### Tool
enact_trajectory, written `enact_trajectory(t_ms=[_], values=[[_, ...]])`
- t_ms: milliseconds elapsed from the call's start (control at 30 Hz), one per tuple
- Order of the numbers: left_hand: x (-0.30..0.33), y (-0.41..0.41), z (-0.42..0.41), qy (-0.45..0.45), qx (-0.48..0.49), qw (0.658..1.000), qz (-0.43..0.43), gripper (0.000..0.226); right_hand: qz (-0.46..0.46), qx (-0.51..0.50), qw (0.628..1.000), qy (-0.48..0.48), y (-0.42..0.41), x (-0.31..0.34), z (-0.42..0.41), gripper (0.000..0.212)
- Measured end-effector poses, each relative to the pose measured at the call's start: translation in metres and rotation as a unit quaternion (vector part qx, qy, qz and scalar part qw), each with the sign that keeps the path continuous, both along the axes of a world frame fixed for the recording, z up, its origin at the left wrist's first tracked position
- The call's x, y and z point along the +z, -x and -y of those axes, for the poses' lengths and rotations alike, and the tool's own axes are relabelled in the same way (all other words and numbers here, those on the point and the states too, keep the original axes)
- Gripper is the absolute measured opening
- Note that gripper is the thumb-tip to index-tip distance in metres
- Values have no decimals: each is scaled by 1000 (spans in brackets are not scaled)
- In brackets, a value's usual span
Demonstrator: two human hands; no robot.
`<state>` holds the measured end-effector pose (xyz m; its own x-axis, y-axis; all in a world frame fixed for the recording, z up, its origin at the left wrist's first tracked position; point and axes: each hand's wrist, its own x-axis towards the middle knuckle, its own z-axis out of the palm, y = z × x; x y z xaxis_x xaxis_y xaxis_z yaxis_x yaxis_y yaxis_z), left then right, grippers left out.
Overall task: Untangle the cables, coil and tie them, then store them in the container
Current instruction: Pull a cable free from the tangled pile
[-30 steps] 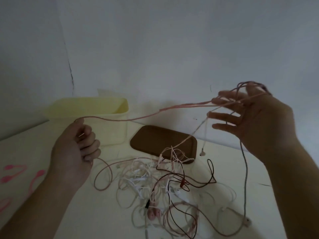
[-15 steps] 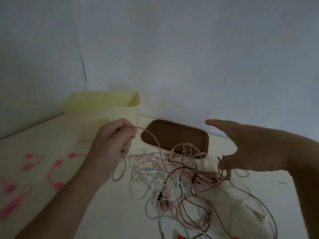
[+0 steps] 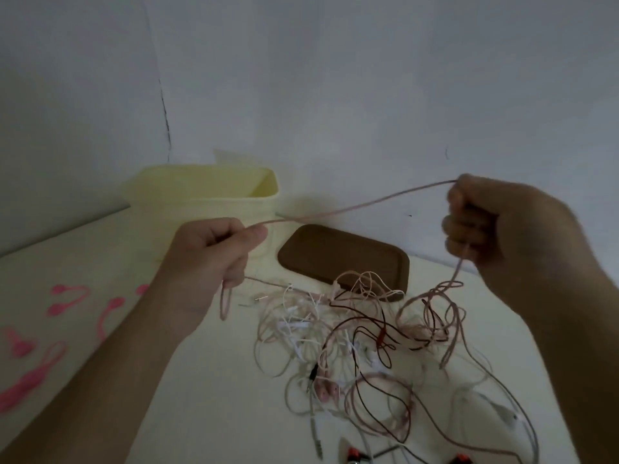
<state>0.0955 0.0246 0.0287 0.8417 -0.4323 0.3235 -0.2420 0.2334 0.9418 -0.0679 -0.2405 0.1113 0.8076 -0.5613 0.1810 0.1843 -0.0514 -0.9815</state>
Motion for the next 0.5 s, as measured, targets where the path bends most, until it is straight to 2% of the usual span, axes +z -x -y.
enact_trajectory(t_ms=[67,100,200,267,333,367,433,467,500], values=[[0,-4,-1,41,3,999,-29,51,70,-93,988,-102,0,0,22,31],[0,-5,-1,52,6,998,-37,50,88,-135,980,-120,1,-2,34,30],[-1,-8,-3,98,-16,993,-59,47,84,-265,956,-90,7,-7,56,24],[-2,-11,-7,167,-57,978,-109,37,53,-320,945,-41,12,-10,61,16],[-1,-12,-8,195,-88,968,-129,31,-65,-322,942,65,11,-9,59,11],[-2,-11,-6,176,-89,973,-117,31,-152,-303,928,155,9,-12,56,16],[-5,-4,1,112,-83,988,-71,27,-285,-250,866,327,4,-15,36,25],[-7,1,5,76,-79,993,-48,26,-295,-214,852,376,1,-15,21,37],[-9,7,9,40,-73,996,-27,26,-268,-168,858,406,-1,-16,6,51]])
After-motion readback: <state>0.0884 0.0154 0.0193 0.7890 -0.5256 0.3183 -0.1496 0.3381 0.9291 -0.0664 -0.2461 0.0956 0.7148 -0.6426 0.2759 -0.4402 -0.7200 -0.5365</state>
